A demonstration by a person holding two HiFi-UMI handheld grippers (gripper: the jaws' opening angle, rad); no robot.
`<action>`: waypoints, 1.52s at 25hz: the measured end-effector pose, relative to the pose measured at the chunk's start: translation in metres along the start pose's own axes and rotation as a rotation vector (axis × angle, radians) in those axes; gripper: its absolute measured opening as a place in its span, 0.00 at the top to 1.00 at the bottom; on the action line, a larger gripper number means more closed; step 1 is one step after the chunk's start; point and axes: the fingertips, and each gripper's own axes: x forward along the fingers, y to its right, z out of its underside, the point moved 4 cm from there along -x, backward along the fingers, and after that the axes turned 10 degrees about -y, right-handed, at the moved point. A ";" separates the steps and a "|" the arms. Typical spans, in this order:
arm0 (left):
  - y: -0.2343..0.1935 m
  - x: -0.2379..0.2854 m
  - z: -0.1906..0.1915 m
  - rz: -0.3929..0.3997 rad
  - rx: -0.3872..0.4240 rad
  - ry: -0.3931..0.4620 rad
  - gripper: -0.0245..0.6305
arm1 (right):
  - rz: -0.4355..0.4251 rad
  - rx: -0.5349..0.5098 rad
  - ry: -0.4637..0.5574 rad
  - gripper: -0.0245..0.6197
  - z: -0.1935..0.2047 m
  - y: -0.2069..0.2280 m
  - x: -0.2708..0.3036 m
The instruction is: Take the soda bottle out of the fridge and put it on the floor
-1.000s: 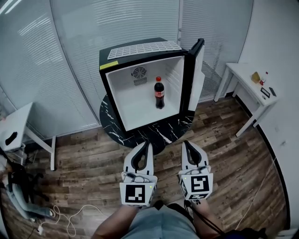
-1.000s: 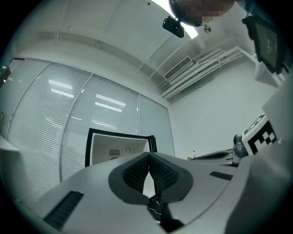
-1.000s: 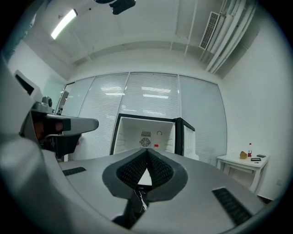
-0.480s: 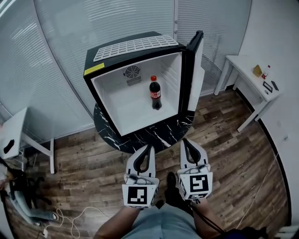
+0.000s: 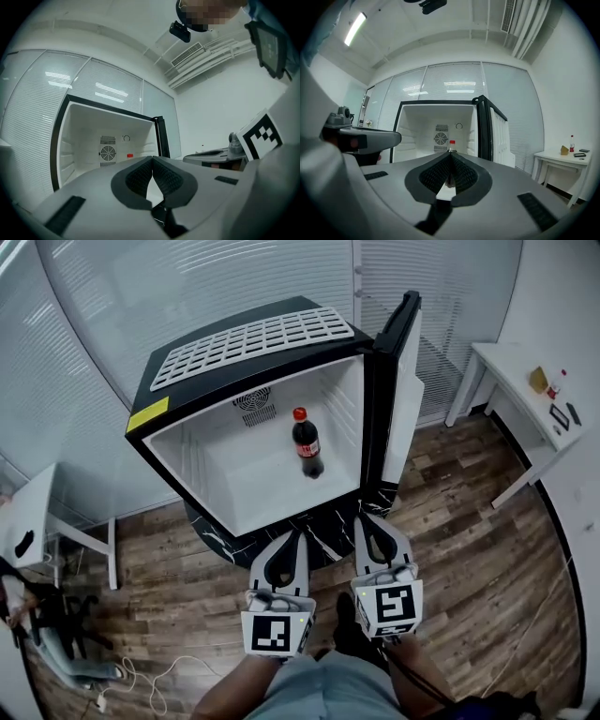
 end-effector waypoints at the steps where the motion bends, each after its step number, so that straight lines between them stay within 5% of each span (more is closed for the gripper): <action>1: -0.001 0.010 -0.002 -0.009 0.004 -0.004 0.94 | -0.015 -0.002 0.001 0.94 -0.003 0.005 0.010; 12: -0.031 0.087 -0.025 -0.151 0.010 0.024 0.94 | -0.154 -0.056 0.090 0.94 -0.048 0.034 0.104; 24: -0.063 0.104 -0.045 -0.298 -0.016 0.089 0.94 | -0.278 -0.139 0.121 0.94 -0.078 0.028 0.147; 38: -0.104 0.114 -0.024 -0.346 -0.063 0.040 0.94 | -0.269 -0.164 0.118 0.94 -0.077 0.014 0.188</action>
